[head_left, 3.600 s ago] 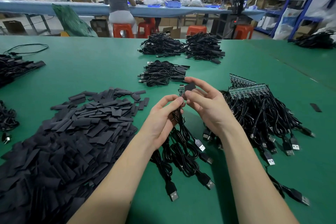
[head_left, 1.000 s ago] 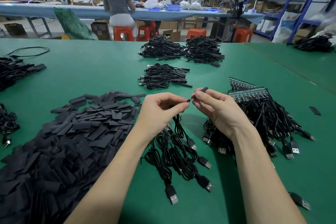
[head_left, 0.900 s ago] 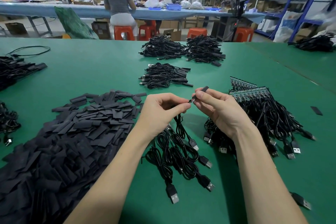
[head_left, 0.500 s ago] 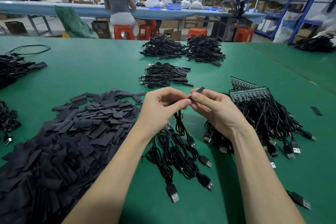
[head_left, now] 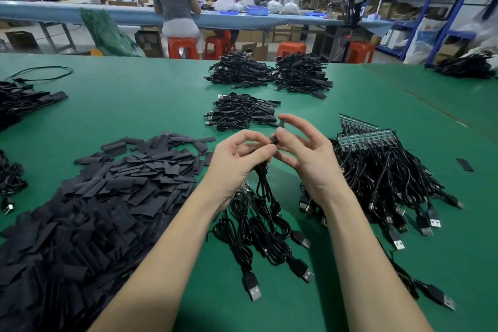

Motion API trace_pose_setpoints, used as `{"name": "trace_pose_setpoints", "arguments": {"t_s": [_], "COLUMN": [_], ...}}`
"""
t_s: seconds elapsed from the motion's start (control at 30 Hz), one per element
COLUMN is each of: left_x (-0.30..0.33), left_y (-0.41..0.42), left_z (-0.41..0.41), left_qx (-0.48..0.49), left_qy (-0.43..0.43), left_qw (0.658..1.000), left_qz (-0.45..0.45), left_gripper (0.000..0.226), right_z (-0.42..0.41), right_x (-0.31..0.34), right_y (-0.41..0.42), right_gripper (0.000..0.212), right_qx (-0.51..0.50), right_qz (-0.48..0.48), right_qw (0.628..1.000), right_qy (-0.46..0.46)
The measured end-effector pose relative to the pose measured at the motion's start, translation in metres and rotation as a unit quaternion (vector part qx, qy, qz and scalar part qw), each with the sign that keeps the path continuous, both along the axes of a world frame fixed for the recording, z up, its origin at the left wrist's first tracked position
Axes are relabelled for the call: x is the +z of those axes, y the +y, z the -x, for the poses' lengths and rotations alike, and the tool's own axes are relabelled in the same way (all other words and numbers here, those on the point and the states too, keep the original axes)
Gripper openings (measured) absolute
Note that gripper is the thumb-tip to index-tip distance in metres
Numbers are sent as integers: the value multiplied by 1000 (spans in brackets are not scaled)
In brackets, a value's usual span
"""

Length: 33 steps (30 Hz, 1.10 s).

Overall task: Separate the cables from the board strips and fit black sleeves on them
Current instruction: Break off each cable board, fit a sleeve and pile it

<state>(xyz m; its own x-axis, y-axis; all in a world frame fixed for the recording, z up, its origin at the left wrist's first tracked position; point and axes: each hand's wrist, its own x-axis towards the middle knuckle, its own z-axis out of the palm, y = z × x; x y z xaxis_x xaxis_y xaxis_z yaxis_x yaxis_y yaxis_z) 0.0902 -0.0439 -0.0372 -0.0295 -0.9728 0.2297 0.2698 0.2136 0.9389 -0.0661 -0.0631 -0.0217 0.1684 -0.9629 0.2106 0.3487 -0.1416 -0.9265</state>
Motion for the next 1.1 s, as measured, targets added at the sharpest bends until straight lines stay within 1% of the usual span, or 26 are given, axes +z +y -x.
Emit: {"name": "trace_pose_setpoints", "arguments": {"t_s": [0.13, 0.23, 0.4, 0.53, 0.63, 0.73, 1.1], "left_x": [-1, 0, -2, 1, 3, 2, -3], "left_y": [-1, -1, -1, -3, -5, -4, -5], "left_z": [0, 2, 7, 8, 6, 9, 11], "left_qx": [8, 25, 61, 66, 56, 56, 94], "left_qy": [9, 12, 4, 1, -6, 0, 25], "left_qw": [1000, 1000, 998, 998, 998, 998, 995], "left_qz": [-6, 0, 16, 23, 26, 27, 37], "left_gripper": [14, 13, 11, 11, 11, 10, 12], "right_z": [-5, -6, -8, -10, -9, -10, -22], "right_x": [-1, -2, -5, -7, -5, -3, -6], "right_y": [0, 0, 0, 1, -1, 0, 4], "right_gripper": [26, 28, 24, 29, 20, 10, 18], "right_qx": [-22, -34, -47, -44, -48, -61, -86], "right_qz": [7, 11, -5, -18, -28, -29, -34], "right_qw": [999, 999, 997, 995, 992, 992, 989], "right_qy": [-30, -31, -59, -93, -113, -107, -119]}}
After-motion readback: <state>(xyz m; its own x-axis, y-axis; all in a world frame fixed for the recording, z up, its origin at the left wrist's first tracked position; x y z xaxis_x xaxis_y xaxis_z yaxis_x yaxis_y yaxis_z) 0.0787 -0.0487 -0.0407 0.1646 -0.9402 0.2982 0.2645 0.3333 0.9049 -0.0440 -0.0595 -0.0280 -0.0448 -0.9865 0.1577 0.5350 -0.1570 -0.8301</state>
